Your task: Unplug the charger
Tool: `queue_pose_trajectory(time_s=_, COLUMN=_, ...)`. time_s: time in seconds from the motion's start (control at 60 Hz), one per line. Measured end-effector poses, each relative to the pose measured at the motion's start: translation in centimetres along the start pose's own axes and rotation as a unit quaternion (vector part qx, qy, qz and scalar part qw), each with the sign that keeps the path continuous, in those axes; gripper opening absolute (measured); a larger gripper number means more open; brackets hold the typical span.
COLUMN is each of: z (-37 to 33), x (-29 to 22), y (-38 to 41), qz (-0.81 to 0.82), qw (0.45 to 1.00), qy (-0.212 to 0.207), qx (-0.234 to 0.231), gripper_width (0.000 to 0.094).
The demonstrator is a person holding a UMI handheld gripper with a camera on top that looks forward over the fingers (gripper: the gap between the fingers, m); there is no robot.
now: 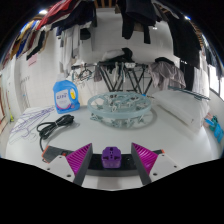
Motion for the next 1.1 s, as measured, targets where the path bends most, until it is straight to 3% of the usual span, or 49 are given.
queue_pose_trajectory(time_s=0.05, z=0.2, x=0.0, y=0.4, qz=-0.002, qw=1.000, qy=-0.004, qx=-0.011, gripper_width=0.0686)
queue_pose_trajectory(time_s=0.083, z=0.3, x=0.1, y=0.9, qz=-0.006, qw=1.000, qy=-0.004, qx=-0.023, gripper_width=0.0427)
queue_pose_trajectory(time_s=0.1, z=0.2, x=0.0, y=-0.1, qz=-0.008, qw=1.000, qy=-0.003, qx=-0.005, gripper_width=0.0297)
queue_pose_trajectory(time_s=0.117, z=0.4, x=-0.2, y=0.3, qz=-0.011, qw=1.000, qy=-0.006, qx=-0.006, gripper_width=0.0232)
queue_pose_trajectory(time_s=0.2, z=0.5, x=-0.2, y=0.2, qz=0.012, qw=1.000, qy=0.010, qx=-0.025, gripper_width=0.0119)
queue_pose_trajectory(time_s=0.25, z=0.3, x=-0.3, y=0.2, qz=0.022, qw=0.999, qy=0.025, qx=-0.039, gripper_width=0.0105)
queue_pose_trajectory(time_s=0.333, z=-2.9, x=-7.5, y=-2.3, qz=0.000, qw=0.997, qy=-0.079, qx=-0.013, gripper_width=0.0099)
queue_pose_trajectory(time_s=0.383, z=-4.7, x=-11.0, y=-2.9, qz=0.006, qw=0.994, qy=-0.107, qx=-0.022, gripper_width=0.0099)
queue_pose_trajectory(time_s=0.533, z=-7.0, x=-16.3, y=-9.4, qz=0.023, qw=0.994, qy=-0.106, qx=-0.008, gripper_width=0.0100)
queue_pose_trajectory(time_s=0.65, z=-6.3, x=-13.9, y=-15.6, qz=0.002, qw=0.997, qy=-0.068, qx=0.033, gripper_width=0.0102)
queue_pose_trajectory(time_s=0.8, z=-4.1, x=-6.8, y=-21.7, qz=-0.010, qw=0.998, qy=-0.001, qx=0.065, gripper_width=0.0131)
queue_pose_trajectory(time_s=1.017, z=-0.3, x=0.9, y=-24.0, qz=-0.045, qw=0.996, qy=0.053, qx=0.064, gripper_width=0.0176)
queue_pose_trajectory(time_s=1.1, z=0.3, x=2.0, y=-24.4, qz=-0.060, qw=0.994, qy=0.061, qx=0.066, gripper_width=0.0239)
Point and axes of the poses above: the point between the fingertips, and its own axes, seen from behind it with the camera up: y to the left, x down, z forward, the way the camera looks, the point moved 3 cm from there along -z, backward, against the way the camera looks, and after that the axes turned 2 degrees about -z, right-handed, at the moved point
